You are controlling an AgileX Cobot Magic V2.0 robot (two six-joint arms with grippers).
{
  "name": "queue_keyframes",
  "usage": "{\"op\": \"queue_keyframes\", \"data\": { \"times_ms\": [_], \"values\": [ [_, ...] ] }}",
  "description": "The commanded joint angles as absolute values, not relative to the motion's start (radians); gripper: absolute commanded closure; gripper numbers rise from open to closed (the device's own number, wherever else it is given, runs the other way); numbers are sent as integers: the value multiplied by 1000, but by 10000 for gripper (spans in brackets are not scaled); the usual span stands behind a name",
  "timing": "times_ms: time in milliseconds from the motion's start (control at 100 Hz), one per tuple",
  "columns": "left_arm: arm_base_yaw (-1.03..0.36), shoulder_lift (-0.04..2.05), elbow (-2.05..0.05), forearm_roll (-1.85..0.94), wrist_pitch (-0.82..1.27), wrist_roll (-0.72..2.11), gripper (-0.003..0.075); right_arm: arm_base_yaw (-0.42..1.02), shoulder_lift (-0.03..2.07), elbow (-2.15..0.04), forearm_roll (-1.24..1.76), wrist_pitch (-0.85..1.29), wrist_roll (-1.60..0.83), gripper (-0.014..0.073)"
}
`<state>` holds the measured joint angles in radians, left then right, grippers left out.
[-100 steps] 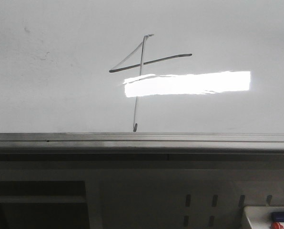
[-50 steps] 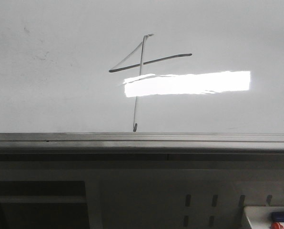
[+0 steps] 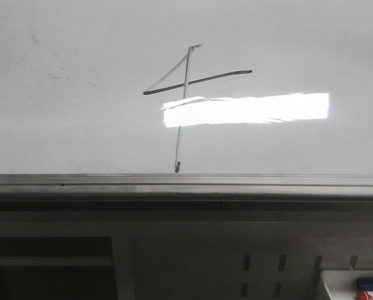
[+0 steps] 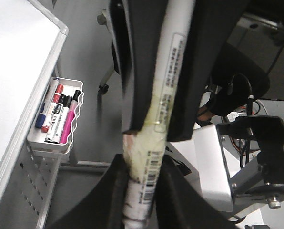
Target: Write number 4 on whiteboard
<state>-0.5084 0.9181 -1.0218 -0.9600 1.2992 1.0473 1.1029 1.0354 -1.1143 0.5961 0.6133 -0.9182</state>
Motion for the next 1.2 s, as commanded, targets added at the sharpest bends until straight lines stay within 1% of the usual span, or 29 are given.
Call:
{"op": "queue_keyframes", "data": {
  "times_ms": [0, 100, 150, 200, 330, 530, 560, 610, 650, 680, 730, 750, 780, 810, 930, 1030, 1190],
  "values": [
    [-510, 927, -1051, -1014, 1208, 1016, 741, 1106, 1022, -1146, 650, 542, -925, 488],
    [-510, 927, -1051, -1021, 1191, 1016, 741, 1104, 1018, -1146, 650, 519, -925, 292],
    [-510, 927, -1051, -1021, 1182, 1016, 741, 1103, 1015, -1146, 650, 492, -925, 221],
    [-510, 927, -1051, -1021, 1168, 1016, 741, 1093, 991, -1146, 646, 464, -925, 180],
    [-510, 915, -1041, -1006, 1070, 1001, 741, 1028, 924, -1146, 641, 432, -925, 177],
    [-510, 890, -940, -983, 801, 957, 741, 853, 780, -1101, 641, 441, -899, 183],
    [-510, 890, -917, -983, 766, 952, 741, 832, 760, -1085, 641, 442, -899, 197],
    [-510, 890, -873, -983, 703, 949, 741, 802, 727, -1053, 641, 442, -899, 244],
    [-510, 892, -833, -990, 645, 949, 741, 784, 700, -1024, 641, 442, -891, 307],
    [-510, 895, -805, -1004, 603, 949, 741, 775, 682, -1003, 641, 442, -884, 361],
    [-510, 901, -757, -1051, 529, 949, 741, 764, 650, -969, 641, 442, -868, 487],
    [-510, 901, -739, -1075, 499, 949, 741, 762, 637, -955, 641, 442, -863, 519],
    [-510, 906, -709, -1114, 459, 949, 741, 759, 621, -933, 641, 442, -863, 600],
    [-510, 909, -688, -1143, 411, 951, 741, 759, 607, -916, 641, 438, -863, 661],
    [-510, 938, -640, -1189, 294, 954, 741, 759, 569, -862, 643, 429, -847, 658],
    [-510, 979, -637, -1201, 248, 954, 741, 759, 563, -834, 643, 429, -827, 658],
    [-512, 1057, -639, -1317, 170, 954, 741, 759, 563, -825, 643, 423, -813, 658]
  ]
}}
